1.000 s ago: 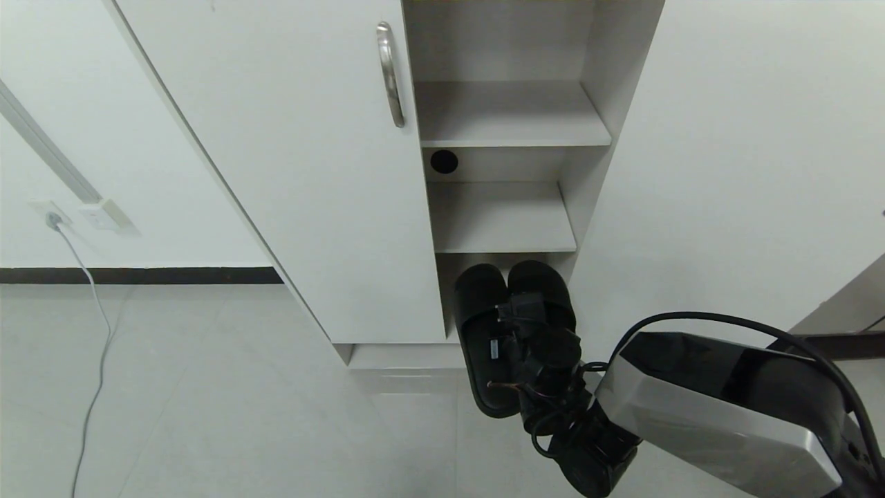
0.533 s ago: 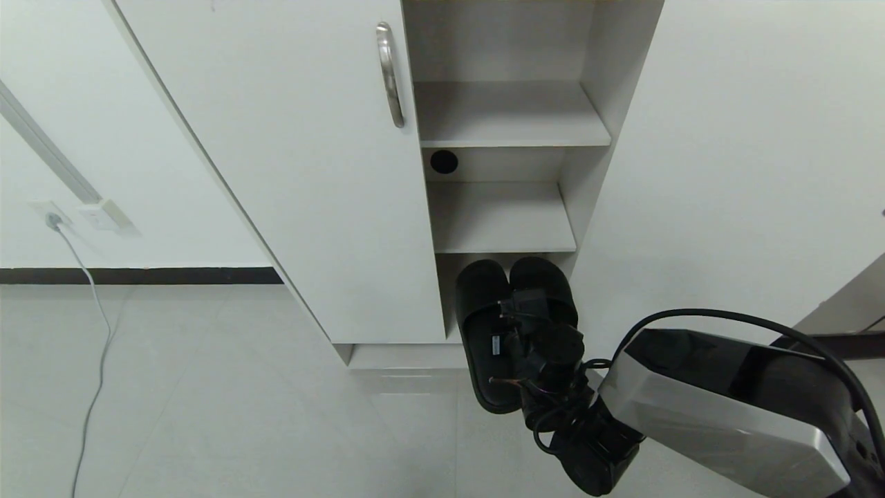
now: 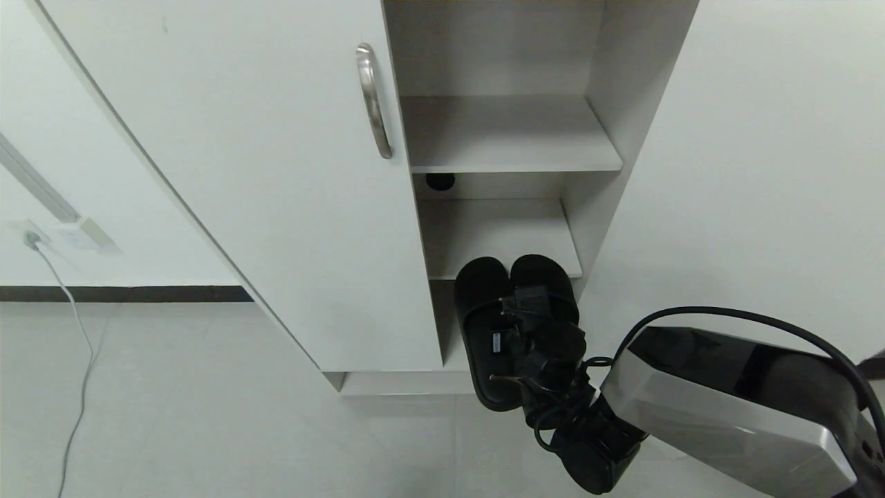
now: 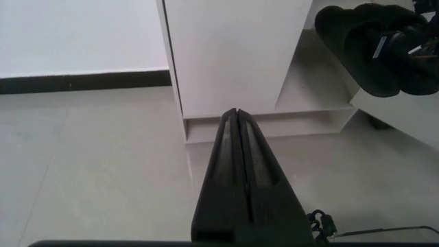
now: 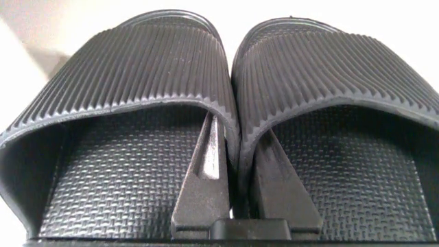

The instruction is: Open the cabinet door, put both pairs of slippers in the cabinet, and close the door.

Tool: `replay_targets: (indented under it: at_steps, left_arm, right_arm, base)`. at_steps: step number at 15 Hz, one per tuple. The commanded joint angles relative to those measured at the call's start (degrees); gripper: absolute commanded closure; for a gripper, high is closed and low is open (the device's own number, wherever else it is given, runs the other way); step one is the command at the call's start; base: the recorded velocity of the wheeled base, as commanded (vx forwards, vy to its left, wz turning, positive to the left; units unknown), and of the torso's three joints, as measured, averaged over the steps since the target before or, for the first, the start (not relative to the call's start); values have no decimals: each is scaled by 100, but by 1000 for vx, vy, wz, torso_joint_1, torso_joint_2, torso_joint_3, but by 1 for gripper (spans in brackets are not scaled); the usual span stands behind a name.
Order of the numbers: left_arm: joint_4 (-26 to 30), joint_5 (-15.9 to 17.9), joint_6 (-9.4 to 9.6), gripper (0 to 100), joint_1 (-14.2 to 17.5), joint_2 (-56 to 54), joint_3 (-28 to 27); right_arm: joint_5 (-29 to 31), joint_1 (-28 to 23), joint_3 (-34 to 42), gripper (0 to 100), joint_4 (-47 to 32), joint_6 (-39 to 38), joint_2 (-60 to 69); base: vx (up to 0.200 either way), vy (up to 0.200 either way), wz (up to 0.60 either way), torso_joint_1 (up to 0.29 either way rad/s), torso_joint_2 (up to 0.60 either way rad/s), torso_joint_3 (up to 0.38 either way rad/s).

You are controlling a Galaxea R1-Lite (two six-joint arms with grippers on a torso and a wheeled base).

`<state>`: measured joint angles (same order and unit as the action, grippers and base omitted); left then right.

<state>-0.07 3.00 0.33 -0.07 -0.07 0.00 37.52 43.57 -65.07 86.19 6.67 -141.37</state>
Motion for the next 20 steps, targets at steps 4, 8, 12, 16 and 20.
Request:
replay_targets:
  at_steps: [4,8,12,16,20]
  left_arm:
    - [-1,-10,2,100,-1,7,0]
    - [-1,-10,-7,100,-1,7,0]
    - [-1,-10,-7,100,-1,7,0]
    - [-1,-10,-7,100,-1,7,0]
    - [-1,-10,-7,100,7,7,0]
  right_arm:
    - [-8,2,3,100,-14,1,31]
    - [-17,-6,-164,100,-383,-43,13]
    - [-8,-6,-1201,100,-1790,-386,5]
    - [203,-112,-2229,100,-2774,-676,-215]
    - [264,-296,-3134,100,-3213,-614,-602]
  base:
    - [200,0,0,6,2,2]
    - [0,0,0,0,0,0]
    - [0,0,0,0,0,0]
    - [0,0,0,0,0,0]
    - [0,0,0,0,0,0]
